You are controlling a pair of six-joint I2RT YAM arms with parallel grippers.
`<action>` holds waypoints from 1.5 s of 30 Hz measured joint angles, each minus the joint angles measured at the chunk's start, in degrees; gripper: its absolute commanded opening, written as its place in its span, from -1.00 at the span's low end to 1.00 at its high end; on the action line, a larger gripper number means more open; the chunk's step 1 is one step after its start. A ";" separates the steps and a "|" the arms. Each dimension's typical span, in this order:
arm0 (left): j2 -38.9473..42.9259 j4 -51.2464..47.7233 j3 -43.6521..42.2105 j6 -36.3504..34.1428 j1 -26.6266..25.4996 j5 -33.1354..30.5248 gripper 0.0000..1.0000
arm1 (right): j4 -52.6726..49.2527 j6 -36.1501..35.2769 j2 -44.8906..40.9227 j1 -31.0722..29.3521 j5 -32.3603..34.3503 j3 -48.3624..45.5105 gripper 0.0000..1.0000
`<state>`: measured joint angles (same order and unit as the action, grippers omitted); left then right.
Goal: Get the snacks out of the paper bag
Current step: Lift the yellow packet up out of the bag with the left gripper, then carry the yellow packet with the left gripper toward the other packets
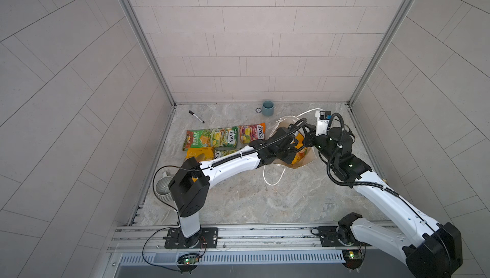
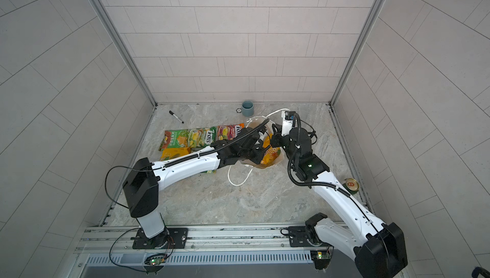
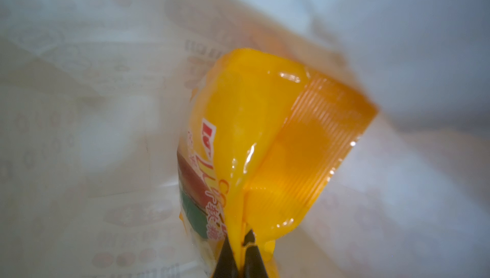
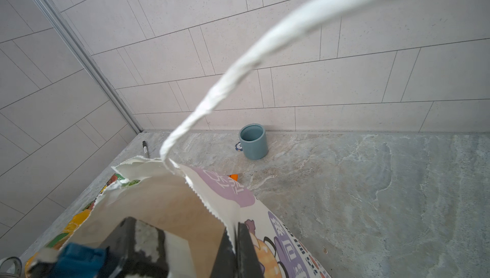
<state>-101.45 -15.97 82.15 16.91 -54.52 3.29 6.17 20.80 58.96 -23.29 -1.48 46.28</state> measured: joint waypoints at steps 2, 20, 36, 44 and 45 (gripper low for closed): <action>0.96 -0.24 0.00 -0.24 -0.02 0.61 -1.00 | 0.02 -0.02 0.37 -0.02 0.42 0.09 -1.00; 7.96 -1.07 -0.13 -3.06 -0.04 3.17 -1.00 | -4.76 -2.16 0.07 0.92 8.11 3.67 -1.00; 13.11 0.94 0.52 -5.38 -0.24 3.39 -1.00 | -6.43 -0.61 1.09 7.52 9.38 4.42 -1.00; 17.18 5.20 3.13 -5.35 -0.22 3.54 -1.00 | -6.23 0.33 2.27 9.14 9.49 4.87 -1.00; 17.86 5.86 3.13 -5.31 -0.20 3.52 -1.00 | -6.23 0.46 2.62 9.40 9.46 5.16 -1.00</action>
<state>-83.59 -10.11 85.27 11.60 -54.72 6.81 -0.05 21.26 61.58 -13.89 7.99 51.44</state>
